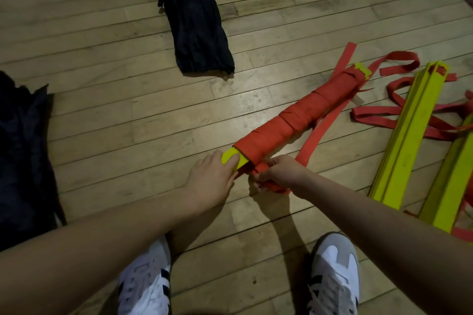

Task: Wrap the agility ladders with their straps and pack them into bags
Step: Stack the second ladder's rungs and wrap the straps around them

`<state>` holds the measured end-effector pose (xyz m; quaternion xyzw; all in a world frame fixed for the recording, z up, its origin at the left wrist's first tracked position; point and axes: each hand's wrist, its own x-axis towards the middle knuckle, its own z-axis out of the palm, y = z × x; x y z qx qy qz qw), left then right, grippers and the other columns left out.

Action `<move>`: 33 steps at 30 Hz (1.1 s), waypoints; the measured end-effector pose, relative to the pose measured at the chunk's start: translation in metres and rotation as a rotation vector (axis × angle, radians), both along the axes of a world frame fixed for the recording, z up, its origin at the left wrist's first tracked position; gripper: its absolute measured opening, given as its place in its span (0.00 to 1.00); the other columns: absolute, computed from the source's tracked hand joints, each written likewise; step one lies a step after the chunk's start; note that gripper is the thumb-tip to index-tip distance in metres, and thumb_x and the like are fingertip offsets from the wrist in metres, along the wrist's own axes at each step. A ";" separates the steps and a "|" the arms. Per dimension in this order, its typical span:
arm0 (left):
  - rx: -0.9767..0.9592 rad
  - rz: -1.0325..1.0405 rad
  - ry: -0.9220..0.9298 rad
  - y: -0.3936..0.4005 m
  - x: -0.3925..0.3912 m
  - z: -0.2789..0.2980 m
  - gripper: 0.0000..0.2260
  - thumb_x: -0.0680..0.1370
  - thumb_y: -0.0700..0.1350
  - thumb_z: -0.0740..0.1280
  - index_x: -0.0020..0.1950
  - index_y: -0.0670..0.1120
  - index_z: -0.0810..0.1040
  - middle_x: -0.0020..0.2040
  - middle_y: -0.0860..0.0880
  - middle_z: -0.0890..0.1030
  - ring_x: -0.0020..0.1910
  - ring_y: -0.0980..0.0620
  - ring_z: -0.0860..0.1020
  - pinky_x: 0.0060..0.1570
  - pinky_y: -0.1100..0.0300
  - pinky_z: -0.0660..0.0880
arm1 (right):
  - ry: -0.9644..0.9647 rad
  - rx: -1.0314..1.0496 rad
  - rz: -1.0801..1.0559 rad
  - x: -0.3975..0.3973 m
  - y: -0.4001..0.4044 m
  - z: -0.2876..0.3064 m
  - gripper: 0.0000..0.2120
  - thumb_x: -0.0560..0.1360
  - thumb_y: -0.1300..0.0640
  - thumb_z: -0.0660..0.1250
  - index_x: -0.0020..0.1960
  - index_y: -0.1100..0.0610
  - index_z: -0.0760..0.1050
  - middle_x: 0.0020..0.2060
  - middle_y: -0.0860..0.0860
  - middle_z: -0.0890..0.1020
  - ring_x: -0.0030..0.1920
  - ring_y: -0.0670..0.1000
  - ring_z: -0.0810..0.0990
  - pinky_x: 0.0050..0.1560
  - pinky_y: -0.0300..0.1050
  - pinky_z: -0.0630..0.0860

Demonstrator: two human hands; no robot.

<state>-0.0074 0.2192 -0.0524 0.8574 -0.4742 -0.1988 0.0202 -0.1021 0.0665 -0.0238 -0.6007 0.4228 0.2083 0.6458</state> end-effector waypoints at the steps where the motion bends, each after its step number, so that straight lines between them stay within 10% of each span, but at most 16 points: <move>1: 0.025 0.022 -0.003 -0.003 -0.001 0.002 0.21 0.82 0.53 0.56 0.73 0.50 0.60 0.61 0.42 0.71 0.57 0.42 0.73 0.53 0.51 0.72 | 0.006 -0.013 0.018 -0.001 0.000 0.000 0.04 0.73 0.74 0.65 0.42 0.68 0.76 0.30 0.57 0.80 0.25 0.47 0.80 0.29 0.37 0.77; 17: -0.067 0.384 0.073 -0.017 0.047 0.012 0.31 0.77 0.49 0.68 0.74 0.43 0.56 0.65 0.42 0.72 0.61 0.41 0.73 0.52 0.48 0.71 | 0.036 0.097 0.139 0.010 -0.017 0.008 0.05 0.77 0.63 0.66 0.48 0.66 0.76 0.37 0.61 0.83 0.33 0.53 0.82 0.35 0.41 0.79; 23: 0.078 0.344 -0.188 -0.039 0.077 0.017 0.42 0.74 0.46 0.73 0.77 0.38 0.48 0.67 0.40 0.67 0.65 0.42 0.68 0.61 0.51 0.68 | -0.051 0.021 0.122 0.011 -0.010 0.006 0.09 0.80 0.58 0.63 0.51 0.64 0.76 0.32 0.54 0.79 0.31 0.50 0.77 0.32 0.39 0.75; 27: 0.131 0.173 -0.338 -0.033 0.060 0.001 0.29 0.76 0.48 0.69 0.71 0.39 0.61 0.61 0.43 0.66 0.59 0.45 0.67 0.59 0.54 0.67 | -0.071 0.047 0.088 0.019 -0.011 0.006 0.08 0.80 0.59 0.62 0.51 0.65 0.76 0.33 0.55 0.80 0.31 0.50 0.78 0.34 0.40 0.75; 33: 0.026 0.100 0.048 0.001 0.032 -0.002 0.31 0.82 0.57 0.53 0.79 0.48 0.44 0.76 0.38 0.53 0.73 0.39 0.58 0.71 0.47 0.57 | -0.088 0.166 0.006 0.018 -0.008 0.003 0.07 0.80 0.62 0.61 0.49 0.66 0.75 0.34 0.58 0.81 0.33 0.52 0.80 0.35 0.40 0.78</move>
